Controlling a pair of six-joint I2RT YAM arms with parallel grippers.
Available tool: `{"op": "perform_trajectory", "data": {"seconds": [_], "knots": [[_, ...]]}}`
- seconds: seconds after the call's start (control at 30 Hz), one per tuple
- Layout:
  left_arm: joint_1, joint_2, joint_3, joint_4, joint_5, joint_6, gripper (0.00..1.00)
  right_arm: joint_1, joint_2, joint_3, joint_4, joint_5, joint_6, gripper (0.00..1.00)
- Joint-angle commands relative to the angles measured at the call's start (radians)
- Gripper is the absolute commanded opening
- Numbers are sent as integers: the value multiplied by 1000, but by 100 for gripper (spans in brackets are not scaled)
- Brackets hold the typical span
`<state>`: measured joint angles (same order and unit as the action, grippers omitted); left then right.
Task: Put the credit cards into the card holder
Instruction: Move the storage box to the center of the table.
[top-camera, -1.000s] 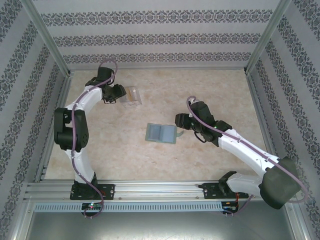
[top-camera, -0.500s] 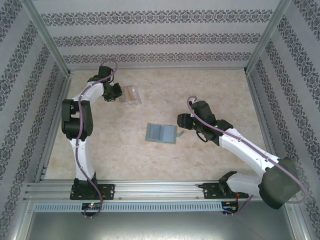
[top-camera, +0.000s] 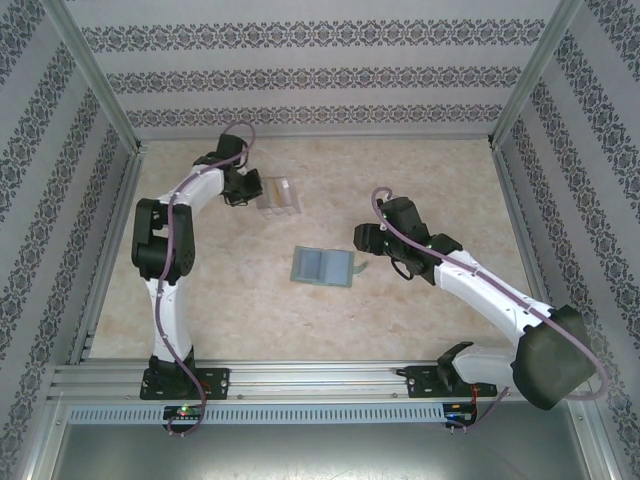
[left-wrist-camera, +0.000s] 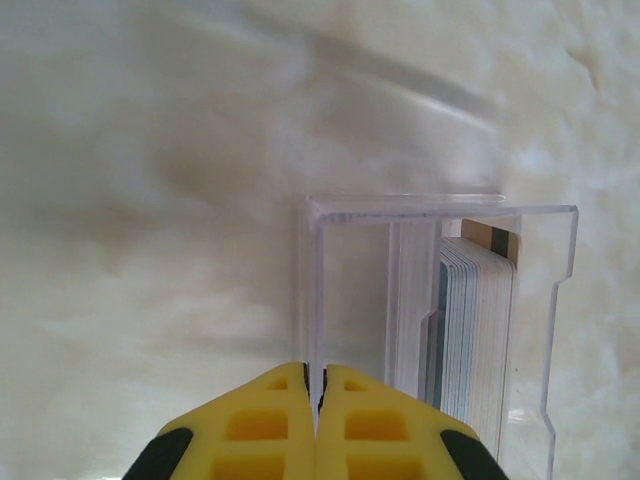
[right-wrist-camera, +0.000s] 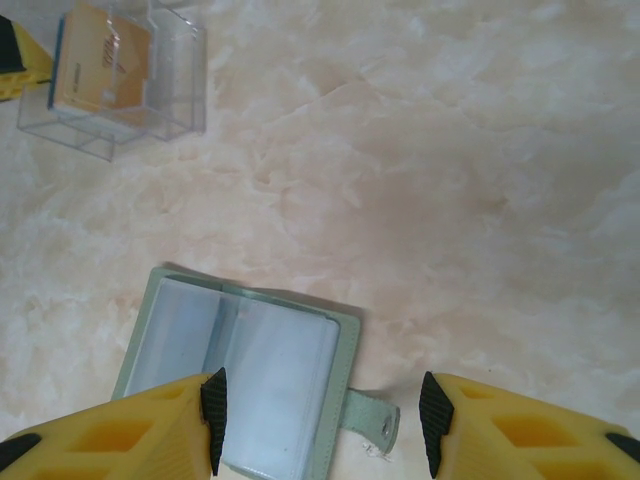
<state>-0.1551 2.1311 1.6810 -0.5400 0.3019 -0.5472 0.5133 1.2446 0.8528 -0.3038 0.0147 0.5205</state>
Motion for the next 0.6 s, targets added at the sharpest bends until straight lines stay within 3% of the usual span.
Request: {"op": "perform_trajectory", "data": {"seconds": [0.0, 0.3, 0.57], "knots": [[-95, -40, 26, -36, 43, -67, 0, -21, 5, 34, 5, -7, 12, 57], [-301, -18, 32, 24, 4, -208, 0, -103, -2, 20, -6, -28, 44, 57], [-364, 39, 82, 84, 38, -298, 14, -114, 65, 60, 1, -38, 22, 64]]}}
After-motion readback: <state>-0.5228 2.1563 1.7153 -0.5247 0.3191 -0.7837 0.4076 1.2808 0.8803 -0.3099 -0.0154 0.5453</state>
